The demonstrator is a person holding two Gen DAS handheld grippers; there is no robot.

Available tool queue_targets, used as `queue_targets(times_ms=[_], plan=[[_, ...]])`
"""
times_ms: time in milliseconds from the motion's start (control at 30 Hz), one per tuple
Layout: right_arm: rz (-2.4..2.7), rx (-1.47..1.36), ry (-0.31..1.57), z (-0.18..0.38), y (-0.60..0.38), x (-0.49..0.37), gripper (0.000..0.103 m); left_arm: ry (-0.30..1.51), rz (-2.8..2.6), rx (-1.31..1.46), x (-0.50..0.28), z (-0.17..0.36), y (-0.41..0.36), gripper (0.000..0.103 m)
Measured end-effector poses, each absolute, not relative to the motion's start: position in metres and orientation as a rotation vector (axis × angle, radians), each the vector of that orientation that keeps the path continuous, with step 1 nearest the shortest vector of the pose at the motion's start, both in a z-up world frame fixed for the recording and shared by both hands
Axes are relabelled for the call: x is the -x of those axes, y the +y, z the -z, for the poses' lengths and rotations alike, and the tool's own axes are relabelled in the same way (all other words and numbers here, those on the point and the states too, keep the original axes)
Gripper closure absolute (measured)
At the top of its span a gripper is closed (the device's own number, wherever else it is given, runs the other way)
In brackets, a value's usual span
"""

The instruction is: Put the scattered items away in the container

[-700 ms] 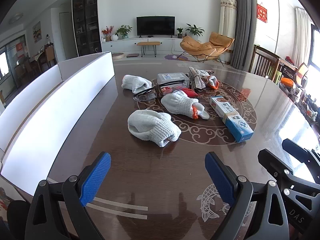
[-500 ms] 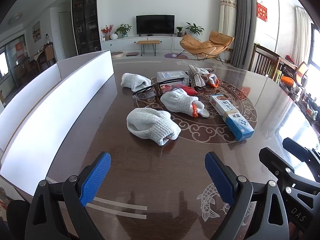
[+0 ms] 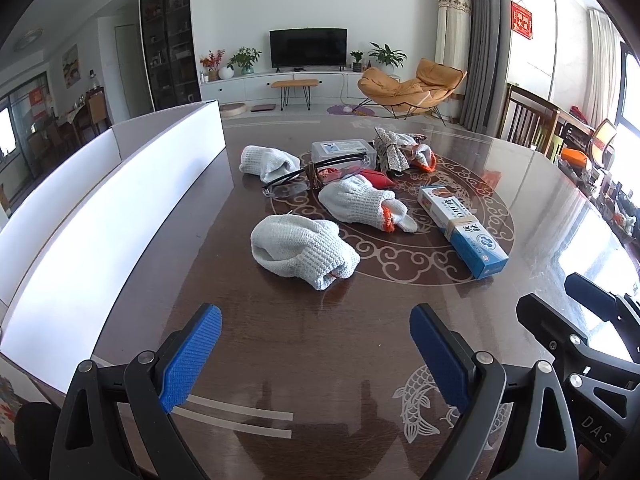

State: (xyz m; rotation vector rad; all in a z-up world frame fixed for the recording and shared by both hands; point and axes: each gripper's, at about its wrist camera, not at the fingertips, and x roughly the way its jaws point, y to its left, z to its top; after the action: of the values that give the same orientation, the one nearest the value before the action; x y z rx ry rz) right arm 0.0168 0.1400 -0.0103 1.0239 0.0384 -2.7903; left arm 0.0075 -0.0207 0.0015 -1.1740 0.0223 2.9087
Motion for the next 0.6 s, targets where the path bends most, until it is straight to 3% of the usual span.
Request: queue_targets(times_ms=[600], plan=[[2.783,-1.034,0.036,0.0142,0.1395,-0.0142,0.031,0.017,-2.906,1.182,-0.0048,-0.0009,-0.0220,0.007]])
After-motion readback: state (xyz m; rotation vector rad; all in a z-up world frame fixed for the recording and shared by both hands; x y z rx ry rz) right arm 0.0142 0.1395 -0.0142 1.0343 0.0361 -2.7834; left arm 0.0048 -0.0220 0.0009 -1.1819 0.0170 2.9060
